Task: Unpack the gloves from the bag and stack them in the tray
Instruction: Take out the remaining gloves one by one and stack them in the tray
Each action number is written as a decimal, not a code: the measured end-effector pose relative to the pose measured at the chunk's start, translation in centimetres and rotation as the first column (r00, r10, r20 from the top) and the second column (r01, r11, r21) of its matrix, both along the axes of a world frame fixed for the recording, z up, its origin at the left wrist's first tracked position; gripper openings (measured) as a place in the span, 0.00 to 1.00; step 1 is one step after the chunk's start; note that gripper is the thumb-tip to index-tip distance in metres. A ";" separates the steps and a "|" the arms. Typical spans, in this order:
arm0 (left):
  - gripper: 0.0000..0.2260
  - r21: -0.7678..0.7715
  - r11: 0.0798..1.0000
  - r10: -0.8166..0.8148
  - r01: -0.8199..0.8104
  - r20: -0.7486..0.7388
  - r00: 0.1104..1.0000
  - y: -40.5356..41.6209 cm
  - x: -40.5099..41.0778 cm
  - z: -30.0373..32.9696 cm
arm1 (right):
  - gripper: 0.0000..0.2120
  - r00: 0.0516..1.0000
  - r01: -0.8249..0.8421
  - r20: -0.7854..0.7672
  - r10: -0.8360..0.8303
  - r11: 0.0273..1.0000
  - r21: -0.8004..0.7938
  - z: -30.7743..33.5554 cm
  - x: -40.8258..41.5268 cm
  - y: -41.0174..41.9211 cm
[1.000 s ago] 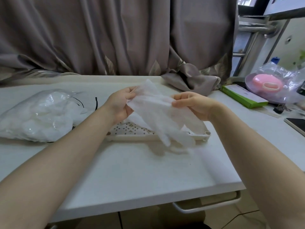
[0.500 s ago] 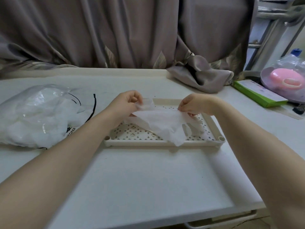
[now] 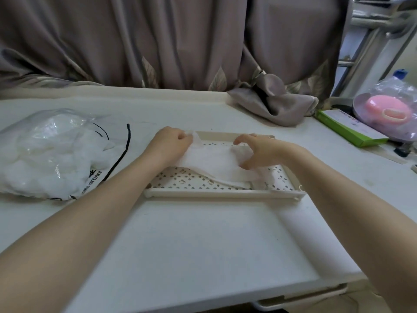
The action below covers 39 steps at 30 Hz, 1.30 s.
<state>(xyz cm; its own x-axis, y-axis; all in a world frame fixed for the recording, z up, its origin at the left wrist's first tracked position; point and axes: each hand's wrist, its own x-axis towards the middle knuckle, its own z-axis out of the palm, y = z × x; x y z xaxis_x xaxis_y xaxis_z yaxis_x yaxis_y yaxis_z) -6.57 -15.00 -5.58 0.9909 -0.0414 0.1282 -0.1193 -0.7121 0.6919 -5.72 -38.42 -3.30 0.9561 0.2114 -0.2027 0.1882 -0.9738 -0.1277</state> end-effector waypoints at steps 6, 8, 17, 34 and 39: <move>0.19 0.261 0.965 0.020 -0.022 0.008 1.000 0.1 0.4 -0.6 | 0.33 0.989 0.124 -0.073 -0.126 0.992 -0.036 0.0 -1.1 -0.8; 0.22 0.285 0.957 0.044 -0.053 0.037 0.998 0.2 0.4 -0.5 | 0.31 0.986 0.127 -0.100 -0.137 0.987 -0.102 0.6 -1.6 -1.2; 0.24 0.751 0.616 -0.369 0.238 0.008 0.930 -2.6 -0.6 -0.2 | 0.33 0.988 -0.154 -0.006 0.156 0.982 0.108 0.2 -4.6 3.7; 0.38 0.401 0.915 0.034 0.037 -0.168 0.985 -0.6 -4.2 -0.5 | 0.42 0.992 -0.056 -0.118 0.051 0.998 -0.041 -2.4 -3.3 3.3; 0.16 0.215 0.975 -0.110 0.048 0.286 0.952 4.4 -7.1 2.3 | 0.19 0.958 -0.138 0.285 0.037 0.929 0.343 0.2 -4.3 8.1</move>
